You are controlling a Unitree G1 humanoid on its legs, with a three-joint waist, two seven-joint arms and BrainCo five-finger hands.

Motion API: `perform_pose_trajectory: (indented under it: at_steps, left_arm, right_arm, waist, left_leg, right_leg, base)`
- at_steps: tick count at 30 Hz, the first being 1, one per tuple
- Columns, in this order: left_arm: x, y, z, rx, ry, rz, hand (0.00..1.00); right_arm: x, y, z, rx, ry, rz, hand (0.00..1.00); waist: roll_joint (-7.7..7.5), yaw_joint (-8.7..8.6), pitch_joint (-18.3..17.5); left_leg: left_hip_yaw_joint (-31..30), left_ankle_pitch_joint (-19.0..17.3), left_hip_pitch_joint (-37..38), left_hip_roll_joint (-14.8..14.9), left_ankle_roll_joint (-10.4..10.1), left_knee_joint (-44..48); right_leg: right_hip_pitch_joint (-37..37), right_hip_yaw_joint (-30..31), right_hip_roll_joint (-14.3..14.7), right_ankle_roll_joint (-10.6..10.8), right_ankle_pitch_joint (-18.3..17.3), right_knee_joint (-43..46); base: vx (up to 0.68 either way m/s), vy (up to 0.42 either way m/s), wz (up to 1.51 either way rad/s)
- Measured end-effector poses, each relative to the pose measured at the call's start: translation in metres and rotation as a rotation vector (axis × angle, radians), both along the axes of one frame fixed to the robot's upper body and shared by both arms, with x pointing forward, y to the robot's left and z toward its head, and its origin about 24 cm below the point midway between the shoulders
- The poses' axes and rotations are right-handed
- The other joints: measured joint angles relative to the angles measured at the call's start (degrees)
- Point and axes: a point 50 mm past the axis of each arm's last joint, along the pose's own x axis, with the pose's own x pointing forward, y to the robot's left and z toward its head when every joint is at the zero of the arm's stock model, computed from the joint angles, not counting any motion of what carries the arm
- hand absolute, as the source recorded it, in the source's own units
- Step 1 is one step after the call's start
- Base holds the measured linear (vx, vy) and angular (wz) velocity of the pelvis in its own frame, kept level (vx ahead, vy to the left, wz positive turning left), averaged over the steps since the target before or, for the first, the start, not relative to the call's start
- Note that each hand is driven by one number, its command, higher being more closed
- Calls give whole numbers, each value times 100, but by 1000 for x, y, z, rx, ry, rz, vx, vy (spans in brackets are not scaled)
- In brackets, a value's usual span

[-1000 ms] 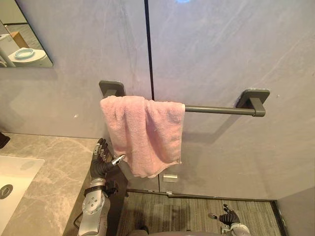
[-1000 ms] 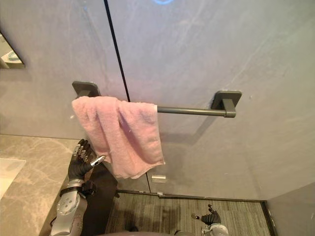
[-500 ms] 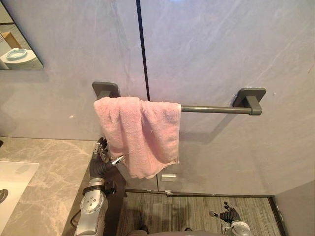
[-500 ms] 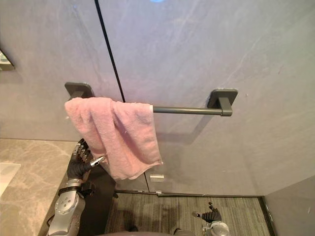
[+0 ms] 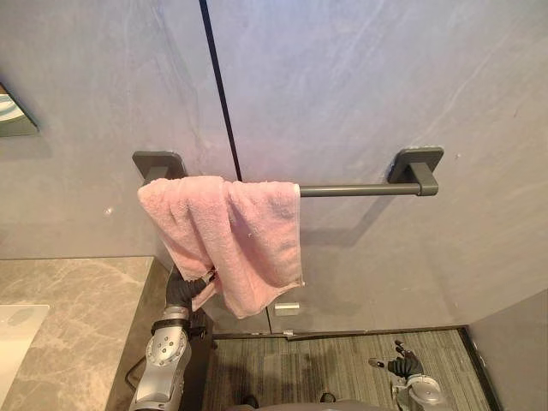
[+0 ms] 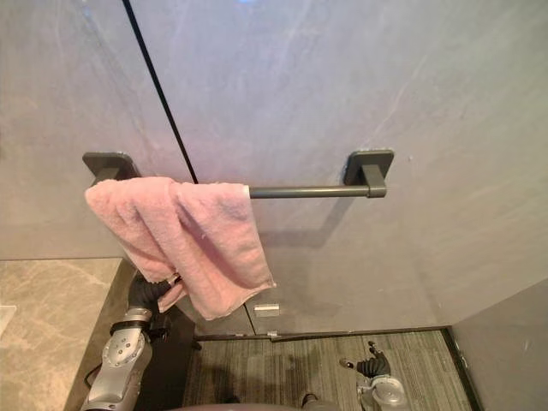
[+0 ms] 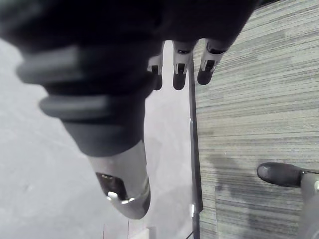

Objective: Organize washtable

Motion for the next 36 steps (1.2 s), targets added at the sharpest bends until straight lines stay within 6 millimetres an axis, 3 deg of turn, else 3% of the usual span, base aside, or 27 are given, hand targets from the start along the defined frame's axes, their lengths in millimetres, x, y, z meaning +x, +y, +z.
perform_pose_trajectory:
  at_steps: [4,8,13,17,26,36]
  left_arm:
    - [1,1,1,1,-3,1,100]
    - [1,1,1,2,-5,4,100]
    - [1,1,2,3,-9,7,100]
    - [1,1,2,5,-14,7,100]
    - [2,-9,5,0,-25,-32,100]
    - [2,-17,3,-6,-21,-65,100]
  right_arm:
    - [18,-1,14,-18,-99,13,0]
    - [45,1,42,-46,-269,52,0]
    - [73,19,82,-59,-491,177,0]
    - [74,28,89,-48,-525,233,0]
    - [81,55,131,-12,-704,463,0]
    - [89,86,146,99,-765,644,0]
  waist:
    - [-2,-7,-1]
    - [-17,-14,-12]
    - [-34,-16,-22]
    - [-50,-9,-29]
    - [-87,-3,-30]
    - [-170,2,-55]
  left_leg:
    - [7,0,10,-3,0,-18]
    - [22,0,14,-2,0,-19]
    - [75,-1,13,2,0,-25]
    - [92,-1,12,2,1,-29]
    - [210,-23,17,26,32,24]
    - [200,-23,8,31,32,65]
  right_leg:
    - [-3,13,0,0,0,-4]
    - [-10,37,1,-2,2,-1]
    - [-41,97,5,2,20,-1]
    - [-52,114,6,6,23,-1]
    - [-93,303,24,3,62,36]
    - [-103,307,24,3,61,89]
  base:
    - [-5,0,-1]
    - [-18,-3,-2]
    - [-27,-4,-5]
    - [-7,-2,-2]
    - [-28,-4,-10]
    - [-19,-5,0]
